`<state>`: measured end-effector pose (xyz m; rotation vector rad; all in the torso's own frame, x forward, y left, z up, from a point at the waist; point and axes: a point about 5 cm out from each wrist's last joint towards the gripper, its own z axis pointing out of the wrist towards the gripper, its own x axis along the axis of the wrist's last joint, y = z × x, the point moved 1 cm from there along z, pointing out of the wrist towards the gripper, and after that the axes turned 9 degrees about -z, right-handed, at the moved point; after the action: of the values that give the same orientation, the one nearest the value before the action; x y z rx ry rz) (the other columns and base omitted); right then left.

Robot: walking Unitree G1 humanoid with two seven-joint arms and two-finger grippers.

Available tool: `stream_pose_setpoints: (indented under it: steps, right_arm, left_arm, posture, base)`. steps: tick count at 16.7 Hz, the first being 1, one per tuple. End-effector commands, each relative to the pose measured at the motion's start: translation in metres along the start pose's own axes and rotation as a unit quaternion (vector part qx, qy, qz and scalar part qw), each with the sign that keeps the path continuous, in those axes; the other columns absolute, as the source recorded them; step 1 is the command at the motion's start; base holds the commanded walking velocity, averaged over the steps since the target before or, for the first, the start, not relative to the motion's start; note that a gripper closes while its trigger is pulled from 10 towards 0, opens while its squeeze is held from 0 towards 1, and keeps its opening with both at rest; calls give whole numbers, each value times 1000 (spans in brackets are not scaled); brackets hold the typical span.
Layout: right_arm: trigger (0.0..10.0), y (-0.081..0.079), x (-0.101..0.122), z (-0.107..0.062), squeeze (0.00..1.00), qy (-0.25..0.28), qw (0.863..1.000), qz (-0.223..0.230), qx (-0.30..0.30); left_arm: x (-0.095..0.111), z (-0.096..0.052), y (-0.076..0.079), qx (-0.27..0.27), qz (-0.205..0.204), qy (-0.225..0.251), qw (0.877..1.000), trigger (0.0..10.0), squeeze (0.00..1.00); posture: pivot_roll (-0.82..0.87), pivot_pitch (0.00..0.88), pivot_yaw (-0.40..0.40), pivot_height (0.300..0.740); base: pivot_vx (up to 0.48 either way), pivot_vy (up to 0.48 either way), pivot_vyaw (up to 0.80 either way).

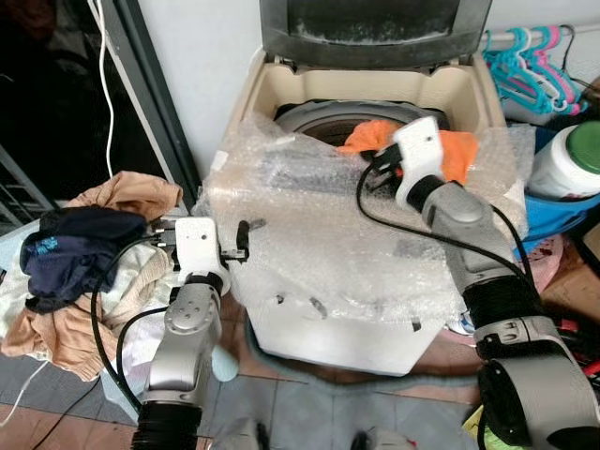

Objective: Clothes washing

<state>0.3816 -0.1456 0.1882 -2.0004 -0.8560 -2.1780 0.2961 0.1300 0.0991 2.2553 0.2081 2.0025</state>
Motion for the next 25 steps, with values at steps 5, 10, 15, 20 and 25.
stream_pose_setpoints:
  steps: [5,10,15,20,25]
  right_arm:
    - [10000,-3,46,-14,1000,123,988,-59,-78]
    - [10000,-21,57,-30,1000,163,980,-76,-90]
    - [10000,-54,31,-56,1000,139,985,-65,-77]
    - [10000,-78,29,-47,1000,113,987,112,19]
    - [10000,-64,44,-42,1000,142,989,36,31]
  left_arm:
    - [2,2,-2,10,6,6,1000,10000,0]
    - [5,2,-2,19,-2,15,1000,10000,0]
    - [6,1,-2,15,-4,19,1000,10000,0]
    - [6,2,2,0,5,20,1000,10000,0]
    - [7,2,1,5,6,24,1000,10000,0]
  posture:
    - [-63,0,56,740]
    - [-60,0,51,740]
    - [-64,0,55,740]
    - [-68,0,67,740]
    - [-62,0,66,740]
  base:
    - [0,0,0]
    - [0,0,0]
    - [0,288,0]
    - [0,164,0]
    - [0,0,0]
